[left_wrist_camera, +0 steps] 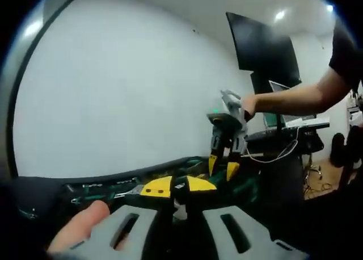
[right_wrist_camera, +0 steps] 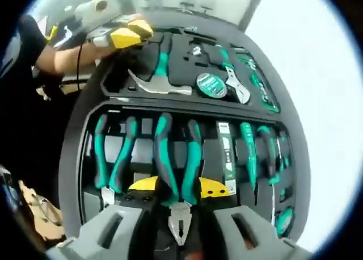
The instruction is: Pick up the tools and put them into their designated positions in the toolbox.
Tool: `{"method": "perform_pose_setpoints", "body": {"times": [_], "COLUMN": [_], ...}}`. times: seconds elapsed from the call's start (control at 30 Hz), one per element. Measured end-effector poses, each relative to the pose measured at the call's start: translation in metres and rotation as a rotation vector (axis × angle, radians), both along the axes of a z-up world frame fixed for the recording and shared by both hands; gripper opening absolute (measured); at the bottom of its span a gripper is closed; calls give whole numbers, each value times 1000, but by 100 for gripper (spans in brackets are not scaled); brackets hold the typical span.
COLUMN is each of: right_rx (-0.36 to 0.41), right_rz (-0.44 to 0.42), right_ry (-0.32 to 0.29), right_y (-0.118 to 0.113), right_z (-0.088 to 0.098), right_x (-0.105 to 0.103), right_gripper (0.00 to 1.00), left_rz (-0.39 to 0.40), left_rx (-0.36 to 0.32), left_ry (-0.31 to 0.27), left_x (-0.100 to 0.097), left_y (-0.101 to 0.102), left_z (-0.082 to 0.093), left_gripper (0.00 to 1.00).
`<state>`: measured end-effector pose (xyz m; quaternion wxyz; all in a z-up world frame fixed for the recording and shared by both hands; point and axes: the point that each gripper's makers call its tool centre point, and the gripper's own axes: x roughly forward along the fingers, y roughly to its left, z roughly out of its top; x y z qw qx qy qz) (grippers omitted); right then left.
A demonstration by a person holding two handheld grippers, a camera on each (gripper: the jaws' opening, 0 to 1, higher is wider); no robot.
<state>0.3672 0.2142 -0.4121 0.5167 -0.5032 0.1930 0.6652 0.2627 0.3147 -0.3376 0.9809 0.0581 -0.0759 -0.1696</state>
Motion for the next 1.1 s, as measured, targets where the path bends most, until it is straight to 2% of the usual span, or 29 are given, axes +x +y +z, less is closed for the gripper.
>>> {"method": "perform_pose_setpoints", "body": {"times": [0.1,0.13,0.23,0.27,0.3,0.33,0.37,0.4,0.43,0.47,0.5,0.53,0.57,0.6,0.63,0.67,0.7,0.73,0.77,0.8,0.83,0.87,0.93,0.97,1.0,1.03,1.07,1.1], "right_rx": [56,97,392,505,639,739,828,888,905,883,873,904,947,935,954,989,975,929,881,880,901,875,902,902,917,932,934,981], "right_rz": [33,5,-164,-230,-339,-427,-544,-610,-631,-716,-774,-798,-831,-918,-946,-920,-910,-891,-833,-786,-777,-742,-730,-735,-735,-729,-727,-728], "right_ry": [-45,-12,34,12,-3,11,6,-7,-5,16,30,44,89,136,163,174,152,81,-30,-103,-106,-94,-118,-110,-49,-4,-16,-65], "right_y": [-5,-6,-2,-2,-4,-8,-18,-23,-26,-30,-34,-32,-30,-32,-30,-23,-18,-17,-16,-14,-11,-6,-11,-16,-20,-23,-31,-38], "right_z": [7,15,70,91,110,120,123,119,108,88,74,70,65,52,49,50,45,39,37,40,41,39,45,49,53,58,64,74], "right_x": [-5,-7,4,11,20,22,26,30,27,26,28,31,33,35,35,33,30,29,28,23,18,20,22,22,18,13,11,11], "right_gripper": [20,19,16,15,15,15,15,12,9,5,2,0,0,0,0,0,0,0,0,0,0,0,0,0,0,0,1,2], "left_rz": [6,8,13,14,18,31,45,46,54,58,76,87,102,102,88,86,70,56,80,99,102,97,102,100,60,7,-46,-121], "left_rx": [19,29,45,48,54,60,65,61,24,-14,18,58,86,111,107,78,73,79,114,139,156,158,184,193,220,225,219,223], "left_ry": [8,11,21,26,34,49,73,99,121,127,171,232,237,237,265,297,322,357,412,438,445,442,412,384,391,439,502,540], "left_x": [1,1,2,3,3,6,9,12,16,22,28,32,45,56,61,68,74,78,82,83,78,76,69,66,62,58,54,50], "left_y": [-2,-3,-6,-7,-9,-11,-14,-21,-27,-36,-45,-53,-56,-61,-69,-74,-78,-81,-77,-72,-70,-69,-62,-58,-56,-54,-53,-55], "left_z": [-3,-4,-6,-7,-9,-11,-13,-13,-9,-3,-4,-7,-7,-7,-9,-13,-17,-23,-35,-42,-48,-48,-42,-36,-34,-37,-42,-44], "left_gripper": [10,10,10,10,10,9,9,8,8,8,8,8,6,5,4,3,3,3,3,3,3,3,3,3,3,3,4,5]}}
